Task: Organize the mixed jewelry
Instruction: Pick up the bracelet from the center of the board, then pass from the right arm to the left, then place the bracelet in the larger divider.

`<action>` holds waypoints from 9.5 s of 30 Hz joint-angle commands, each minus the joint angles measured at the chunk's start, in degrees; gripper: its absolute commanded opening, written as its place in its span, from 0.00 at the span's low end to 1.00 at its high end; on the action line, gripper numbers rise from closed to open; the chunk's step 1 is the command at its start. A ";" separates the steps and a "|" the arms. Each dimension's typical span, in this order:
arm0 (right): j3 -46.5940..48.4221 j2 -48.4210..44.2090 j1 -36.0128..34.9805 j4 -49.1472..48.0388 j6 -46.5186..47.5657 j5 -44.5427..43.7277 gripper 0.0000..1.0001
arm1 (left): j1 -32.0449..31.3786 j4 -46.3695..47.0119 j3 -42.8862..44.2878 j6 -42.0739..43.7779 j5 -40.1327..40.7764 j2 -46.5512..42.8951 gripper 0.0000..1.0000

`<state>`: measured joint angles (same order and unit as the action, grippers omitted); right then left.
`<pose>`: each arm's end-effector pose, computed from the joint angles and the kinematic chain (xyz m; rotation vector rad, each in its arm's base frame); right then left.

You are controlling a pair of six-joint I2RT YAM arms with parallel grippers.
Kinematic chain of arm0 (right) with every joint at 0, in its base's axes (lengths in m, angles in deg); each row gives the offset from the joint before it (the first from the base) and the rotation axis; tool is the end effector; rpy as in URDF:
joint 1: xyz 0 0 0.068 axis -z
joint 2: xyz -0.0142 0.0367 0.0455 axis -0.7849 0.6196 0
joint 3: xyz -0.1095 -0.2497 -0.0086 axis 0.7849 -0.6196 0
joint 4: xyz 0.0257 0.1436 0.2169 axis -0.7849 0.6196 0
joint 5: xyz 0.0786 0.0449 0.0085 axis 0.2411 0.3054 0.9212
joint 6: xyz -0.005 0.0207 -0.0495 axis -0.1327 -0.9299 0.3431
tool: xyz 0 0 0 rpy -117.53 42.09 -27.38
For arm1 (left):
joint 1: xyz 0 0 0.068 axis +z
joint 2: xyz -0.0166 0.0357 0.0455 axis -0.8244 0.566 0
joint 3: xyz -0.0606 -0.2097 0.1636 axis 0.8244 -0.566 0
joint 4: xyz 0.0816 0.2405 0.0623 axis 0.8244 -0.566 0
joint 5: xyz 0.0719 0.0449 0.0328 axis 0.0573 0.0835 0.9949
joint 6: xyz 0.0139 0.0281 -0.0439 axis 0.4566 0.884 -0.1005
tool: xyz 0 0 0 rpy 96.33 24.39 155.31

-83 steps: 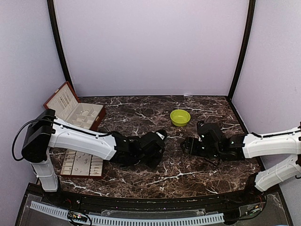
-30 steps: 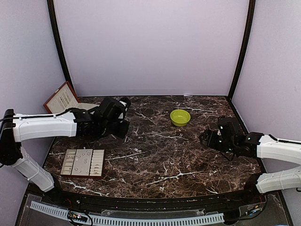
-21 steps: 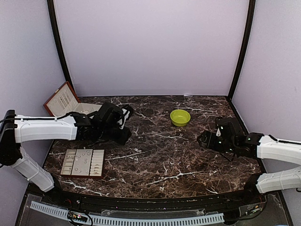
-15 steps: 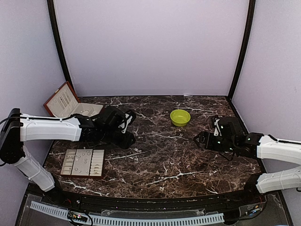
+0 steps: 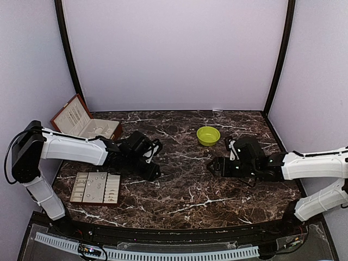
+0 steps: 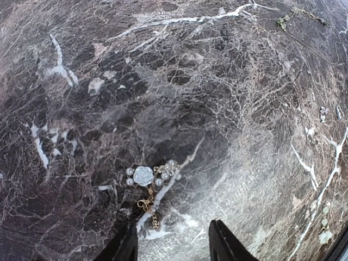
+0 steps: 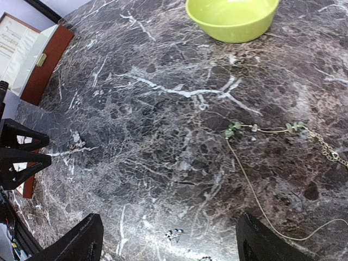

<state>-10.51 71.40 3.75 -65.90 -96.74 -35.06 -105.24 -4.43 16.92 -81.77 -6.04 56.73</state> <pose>0.1676 0.1796 0.1953 -0.0749 2.3381 0.6824 0.2213 -0.2597 0.1838 0.6974 2.4081 -0.4813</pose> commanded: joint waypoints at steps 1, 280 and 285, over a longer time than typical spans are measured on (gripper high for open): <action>4.22 3.86 -2.30 -4.98 -0.07 0.70 0.84 | 0.23 0.93 -1.34 -2.40 -0.07 -0.64 0.46; 12.91 -5.73 19.78 16.62 1.59 6.18 0.98 | 41.00 -3.25 13.52 18.19 -15.33 -9.08 0.00; 9.82 -8.71 23.55 17.03 0.48 6.66 0.98 | 44.80 -3.72 14.16 19.86 -9.25 -7.03 0.00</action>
<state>0.99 65.35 25.34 -48.04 -95.73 -29.29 -62.75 -6.92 29.55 -64.70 -20.81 49.32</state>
